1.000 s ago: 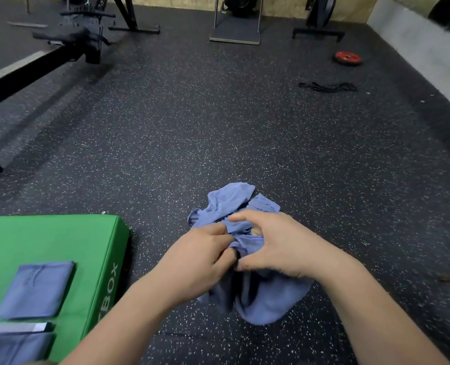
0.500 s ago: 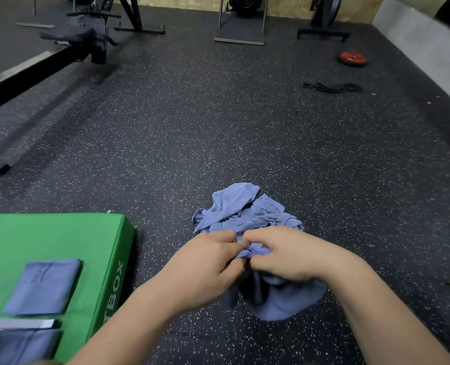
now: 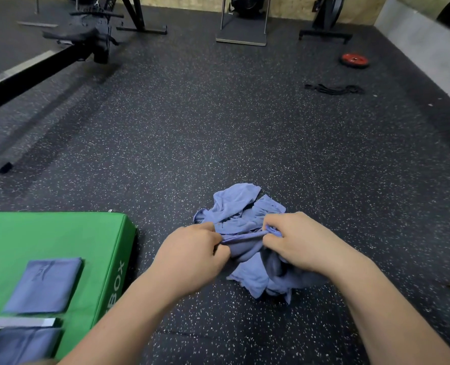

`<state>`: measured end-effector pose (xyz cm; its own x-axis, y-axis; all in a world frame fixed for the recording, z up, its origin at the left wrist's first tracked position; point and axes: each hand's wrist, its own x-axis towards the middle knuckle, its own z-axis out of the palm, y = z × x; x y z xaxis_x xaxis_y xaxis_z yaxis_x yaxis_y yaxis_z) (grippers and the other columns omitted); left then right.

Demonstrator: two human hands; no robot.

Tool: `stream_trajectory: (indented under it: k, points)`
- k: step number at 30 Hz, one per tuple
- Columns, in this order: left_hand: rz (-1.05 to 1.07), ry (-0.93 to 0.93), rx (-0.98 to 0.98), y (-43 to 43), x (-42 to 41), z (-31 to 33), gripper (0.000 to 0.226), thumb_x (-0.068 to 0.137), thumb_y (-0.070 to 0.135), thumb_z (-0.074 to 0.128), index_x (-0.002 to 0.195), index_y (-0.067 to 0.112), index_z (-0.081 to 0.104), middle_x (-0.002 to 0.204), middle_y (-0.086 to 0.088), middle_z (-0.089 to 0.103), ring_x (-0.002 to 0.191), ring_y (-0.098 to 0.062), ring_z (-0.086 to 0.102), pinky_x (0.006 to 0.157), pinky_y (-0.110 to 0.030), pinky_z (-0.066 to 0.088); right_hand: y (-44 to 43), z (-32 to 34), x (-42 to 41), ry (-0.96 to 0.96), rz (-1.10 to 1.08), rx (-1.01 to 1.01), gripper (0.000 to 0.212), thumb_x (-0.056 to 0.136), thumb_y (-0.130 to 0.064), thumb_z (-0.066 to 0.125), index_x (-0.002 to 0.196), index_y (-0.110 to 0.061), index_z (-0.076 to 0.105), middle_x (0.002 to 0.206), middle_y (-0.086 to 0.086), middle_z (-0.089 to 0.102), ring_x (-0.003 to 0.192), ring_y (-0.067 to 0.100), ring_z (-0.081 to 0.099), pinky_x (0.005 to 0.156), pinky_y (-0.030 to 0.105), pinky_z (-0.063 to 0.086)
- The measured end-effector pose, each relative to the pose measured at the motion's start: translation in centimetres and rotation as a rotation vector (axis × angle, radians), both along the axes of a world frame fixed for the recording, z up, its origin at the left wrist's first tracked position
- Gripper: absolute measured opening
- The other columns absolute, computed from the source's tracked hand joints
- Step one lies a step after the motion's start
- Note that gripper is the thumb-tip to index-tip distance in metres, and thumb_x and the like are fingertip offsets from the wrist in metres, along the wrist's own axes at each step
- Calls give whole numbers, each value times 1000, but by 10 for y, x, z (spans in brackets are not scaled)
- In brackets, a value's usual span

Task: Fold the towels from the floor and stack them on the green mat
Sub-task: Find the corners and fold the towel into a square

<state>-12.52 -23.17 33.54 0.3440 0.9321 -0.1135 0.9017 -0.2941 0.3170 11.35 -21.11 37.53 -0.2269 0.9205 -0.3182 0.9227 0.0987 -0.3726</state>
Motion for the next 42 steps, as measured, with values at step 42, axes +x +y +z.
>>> stream_trajectory:
  k: [42]
  points:
    - [140,-810,-195,0,1,20,11,85,26,57,80,19,64,64,-3,63,60,-10,47,58,-31,40,-14,17,-15,430,67,40,38,82,-37,88,114,-41,67,62,-19,56,59,3,48,58,21,34]
